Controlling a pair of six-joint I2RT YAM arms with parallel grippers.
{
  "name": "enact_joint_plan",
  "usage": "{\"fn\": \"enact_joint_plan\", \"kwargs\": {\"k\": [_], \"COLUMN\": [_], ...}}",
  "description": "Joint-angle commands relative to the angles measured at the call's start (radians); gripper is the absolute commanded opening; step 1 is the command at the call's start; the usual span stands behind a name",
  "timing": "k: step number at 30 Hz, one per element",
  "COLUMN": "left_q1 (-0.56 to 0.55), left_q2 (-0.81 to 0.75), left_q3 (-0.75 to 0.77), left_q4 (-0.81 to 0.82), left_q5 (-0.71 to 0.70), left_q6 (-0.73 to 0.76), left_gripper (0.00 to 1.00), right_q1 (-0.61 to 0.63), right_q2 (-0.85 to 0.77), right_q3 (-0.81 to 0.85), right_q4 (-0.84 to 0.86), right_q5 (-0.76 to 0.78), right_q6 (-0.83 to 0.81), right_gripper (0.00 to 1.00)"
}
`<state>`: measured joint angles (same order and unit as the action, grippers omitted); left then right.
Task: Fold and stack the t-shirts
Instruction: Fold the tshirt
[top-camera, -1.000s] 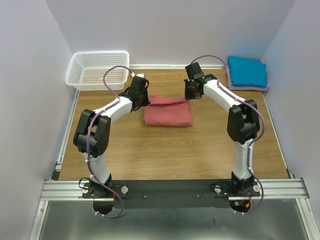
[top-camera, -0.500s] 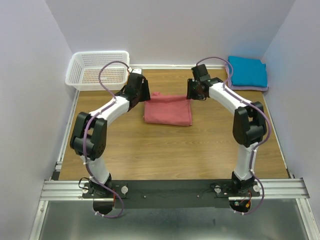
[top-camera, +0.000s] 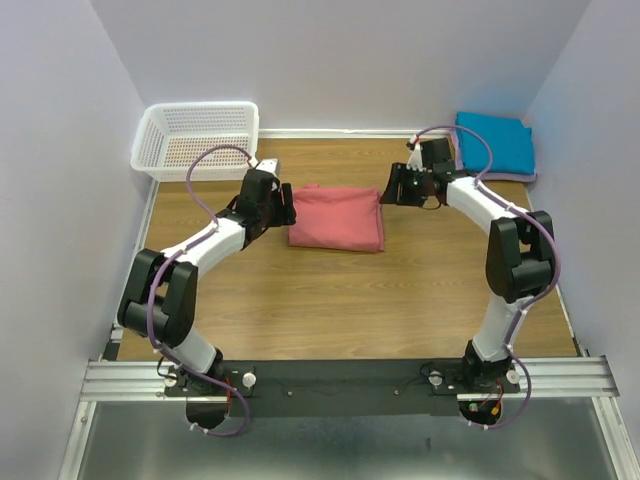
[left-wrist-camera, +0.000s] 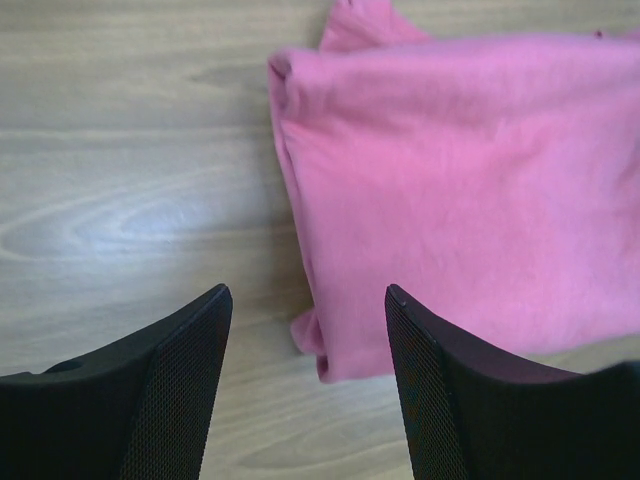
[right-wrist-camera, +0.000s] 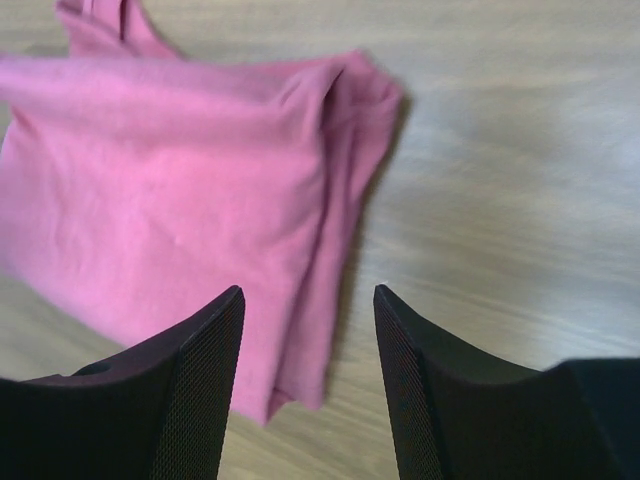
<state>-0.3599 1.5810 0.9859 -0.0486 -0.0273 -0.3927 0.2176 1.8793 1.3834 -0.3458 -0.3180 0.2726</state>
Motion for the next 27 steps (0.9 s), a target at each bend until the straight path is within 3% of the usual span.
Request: {"fn": "enact_joint_plan", "kwargs": {"k": [1, 8, 11, 21, 27], "left_q1": [0.009, 0.007, 0.006, -0.013, -0.086], "left_q2": [-0.003, 0.025, 0.059, 0.048, -0.047], "left_q3": [-0.026, -0.064, -0.058, -0.133, -0.265], "left_q4": [0.03, 0.042, 0.044, 0.087, 0.116], "left_q5": [0.096, 0.113, 0.135, 0.254, 0.306], "left_q6": [-0.046, -0.071, -0.078, -0.149, -0.227], "left_gripper": [0.71, 0.72, 0.75, 0.75, 0.74], "right_q1": [0.009, 0.008, 0.009, 0.014, 0.016], "right_q2": [-0.006, -0.066, -0.06, -0.065, -0.12], "right_q3": [-0.079, -0.26, -0.305, -0.42, -0.516], "right_q4": [0.06, 0.12, 0.165, 0.283, 0.298], "right_q5": [-0.124, -0.093, -0.156, -0.312, -0.363], "right_q6": [0.086, 0.164, 0.189, 0.258, 0.254], "right_gripper": [0.62, 0.68, 0.71, 0.7, 0.62]}}
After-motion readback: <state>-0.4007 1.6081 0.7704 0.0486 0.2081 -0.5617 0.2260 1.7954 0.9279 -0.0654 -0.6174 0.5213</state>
